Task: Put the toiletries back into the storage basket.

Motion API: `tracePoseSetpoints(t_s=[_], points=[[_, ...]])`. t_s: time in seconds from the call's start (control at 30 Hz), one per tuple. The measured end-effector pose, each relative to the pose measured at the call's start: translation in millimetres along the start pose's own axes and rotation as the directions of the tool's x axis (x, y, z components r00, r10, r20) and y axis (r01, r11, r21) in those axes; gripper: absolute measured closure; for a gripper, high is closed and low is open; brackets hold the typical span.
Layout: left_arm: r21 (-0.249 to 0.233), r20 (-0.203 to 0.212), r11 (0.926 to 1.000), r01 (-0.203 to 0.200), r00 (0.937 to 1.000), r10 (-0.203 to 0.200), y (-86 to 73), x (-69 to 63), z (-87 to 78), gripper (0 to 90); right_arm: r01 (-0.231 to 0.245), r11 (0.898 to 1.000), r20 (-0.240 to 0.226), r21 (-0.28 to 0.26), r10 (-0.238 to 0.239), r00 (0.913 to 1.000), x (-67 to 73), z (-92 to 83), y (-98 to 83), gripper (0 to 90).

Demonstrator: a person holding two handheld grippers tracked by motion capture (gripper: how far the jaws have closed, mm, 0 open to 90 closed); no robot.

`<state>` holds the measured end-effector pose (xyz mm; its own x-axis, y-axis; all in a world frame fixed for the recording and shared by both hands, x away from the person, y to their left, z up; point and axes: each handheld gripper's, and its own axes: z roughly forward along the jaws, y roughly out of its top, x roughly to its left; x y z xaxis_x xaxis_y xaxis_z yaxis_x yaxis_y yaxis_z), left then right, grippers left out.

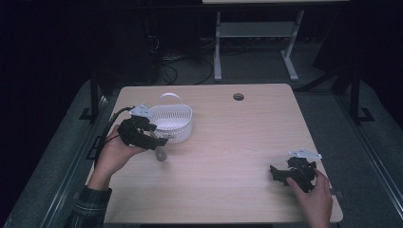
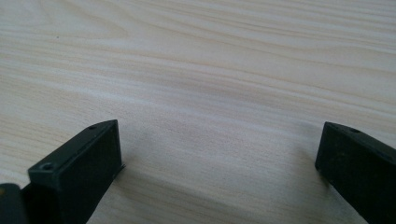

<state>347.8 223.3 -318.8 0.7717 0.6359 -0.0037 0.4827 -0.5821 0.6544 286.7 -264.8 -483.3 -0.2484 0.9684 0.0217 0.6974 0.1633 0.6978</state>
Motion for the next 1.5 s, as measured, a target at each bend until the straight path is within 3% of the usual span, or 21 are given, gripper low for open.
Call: tracePoseSetpoints(t_s=[0.33, 1.07, 1.5], points=[[0.000, -0.027, 0.9998, 0.018, 0.9995, -0.018, 5.2, 13.5, -9.5, 29.5, -0.003, 1.000, 0.000, 0.000, 0.003, 1.0000, 0.2, 0.1, 0.0, 0.0], [-0.033, -0.052, 0.9993, 0.017, 0.9985, -0.019, 30.8, 31.7, -39.1, 29.6, -0.002, 1.000, 0.000, 0.000, 0.002, 1.0000, 0.1, 0.0, 0.0, 0.0], [-0.045, -0.060, 0.9984, 0.034, 0.9975, -0.037, 47.5, 43.6, -45.7, 29.6, -0.002, 1.000, 0.000, 0.000, 0.002, 1.0000, 0.1, 0.0, 0.0, 0.0]])
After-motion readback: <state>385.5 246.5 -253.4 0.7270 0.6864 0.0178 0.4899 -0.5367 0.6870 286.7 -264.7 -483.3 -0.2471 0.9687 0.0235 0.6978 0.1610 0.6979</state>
